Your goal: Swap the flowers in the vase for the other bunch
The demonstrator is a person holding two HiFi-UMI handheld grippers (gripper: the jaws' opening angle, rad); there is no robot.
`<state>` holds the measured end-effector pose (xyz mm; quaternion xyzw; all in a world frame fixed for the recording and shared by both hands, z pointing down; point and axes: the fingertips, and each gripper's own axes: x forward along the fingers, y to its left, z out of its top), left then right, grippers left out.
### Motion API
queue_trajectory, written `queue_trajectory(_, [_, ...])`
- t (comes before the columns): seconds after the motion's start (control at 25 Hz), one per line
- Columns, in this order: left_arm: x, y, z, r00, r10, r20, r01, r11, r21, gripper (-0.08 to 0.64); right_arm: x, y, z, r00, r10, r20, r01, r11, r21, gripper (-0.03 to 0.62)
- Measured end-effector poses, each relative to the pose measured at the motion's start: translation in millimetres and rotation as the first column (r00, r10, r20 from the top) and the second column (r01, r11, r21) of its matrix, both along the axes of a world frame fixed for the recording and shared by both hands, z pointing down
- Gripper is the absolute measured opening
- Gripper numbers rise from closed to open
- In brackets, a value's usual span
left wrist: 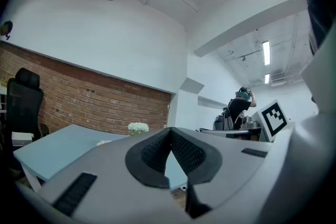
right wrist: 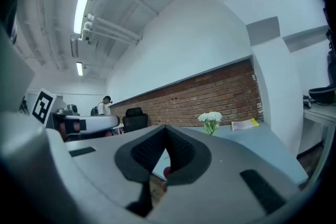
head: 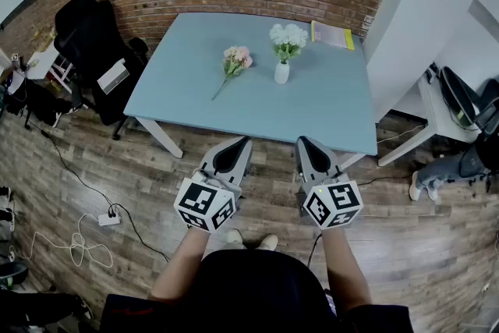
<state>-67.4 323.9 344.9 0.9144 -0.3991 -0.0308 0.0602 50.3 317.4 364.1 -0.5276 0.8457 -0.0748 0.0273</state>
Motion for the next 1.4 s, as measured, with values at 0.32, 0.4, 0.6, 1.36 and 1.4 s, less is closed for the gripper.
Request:
queue_trajectory(0.32, [12,0,-2,1.000,-0.006,-0.007,0.006,1.000,0.001,0.009,13,0,6,1.000,-0.010,-0.010,0.010,1.000,-0.013,0.012])
queue_trajectory(0.4, [15,1,-2,1.000,-0.008,-0.007,0.008,1.000,0.000,0.008,17,0,7,1.000,-0.011,-0.005,0.011,1.000,-0.015,0.012])
queue_trajectory(0.6, [27,3,0,1.000,-0.007,0.006,0.007,1.000,0.005,0.009,28,0,8,1.000,-0.018,-0.004,0.018,1.000,-0.015,0.012])
queue_trajectory(1.36, [61,-1,7,1.000,-0.009,0.020,0.009,1.000,0.005,0.008,62,-10,8,0.999,-0.029,-0.017,0.029,0.999,-0.018,0.012])
queue_trajectory(1.4, [60,-3,8,1.000,-0.013,0.021,0.012,1.000,0.003,0.008,61,-12,9,0.999,-0.033,-0.012,0.033,0.999,-0.021,0.012])
